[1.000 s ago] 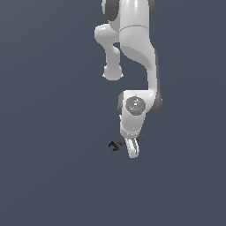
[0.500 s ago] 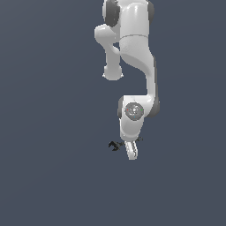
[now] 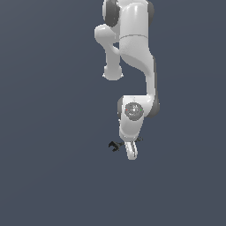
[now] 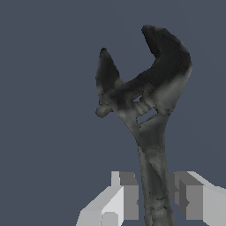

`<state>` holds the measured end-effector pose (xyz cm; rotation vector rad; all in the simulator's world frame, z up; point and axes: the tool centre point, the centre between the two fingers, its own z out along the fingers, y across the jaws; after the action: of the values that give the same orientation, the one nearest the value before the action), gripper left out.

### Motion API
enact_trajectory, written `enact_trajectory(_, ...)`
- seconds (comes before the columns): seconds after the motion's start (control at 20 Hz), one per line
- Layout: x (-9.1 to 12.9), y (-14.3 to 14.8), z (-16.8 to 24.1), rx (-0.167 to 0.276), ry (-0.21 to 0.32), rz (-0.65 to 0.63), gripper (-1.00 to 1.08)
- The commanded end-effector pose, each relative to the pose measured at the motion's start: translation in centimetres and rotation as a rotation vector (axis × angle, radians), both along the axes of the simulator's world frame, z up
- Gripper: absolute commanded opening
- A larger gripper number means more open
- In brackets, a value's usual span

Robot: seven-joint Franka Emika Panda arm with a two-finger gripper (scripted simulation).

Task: Pick up the object and move it to a goal position.

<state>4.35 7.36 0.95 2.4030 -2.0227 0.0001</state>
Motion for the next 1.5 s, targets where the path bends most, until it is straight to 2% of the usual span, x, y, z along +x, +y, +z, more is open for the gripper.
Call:
enact_trajectory(0.0, 0.0, -0.1, 0.0, -0.001, -0.001, -0.001, -1.0)
enact_trajectory(0.35, -0.7, -0.9, 0.5, -0.001, -0.001, -0.001, -1.0)
enact_trajectory(0.65, -2.3, -2.5, 1.7, 0.0, 0.0, 0.0, -1.0)
enact_trajectory(1.45, -9.9, -10.9, 7.8, 0.003, 0.0, 0.001, -1.0)
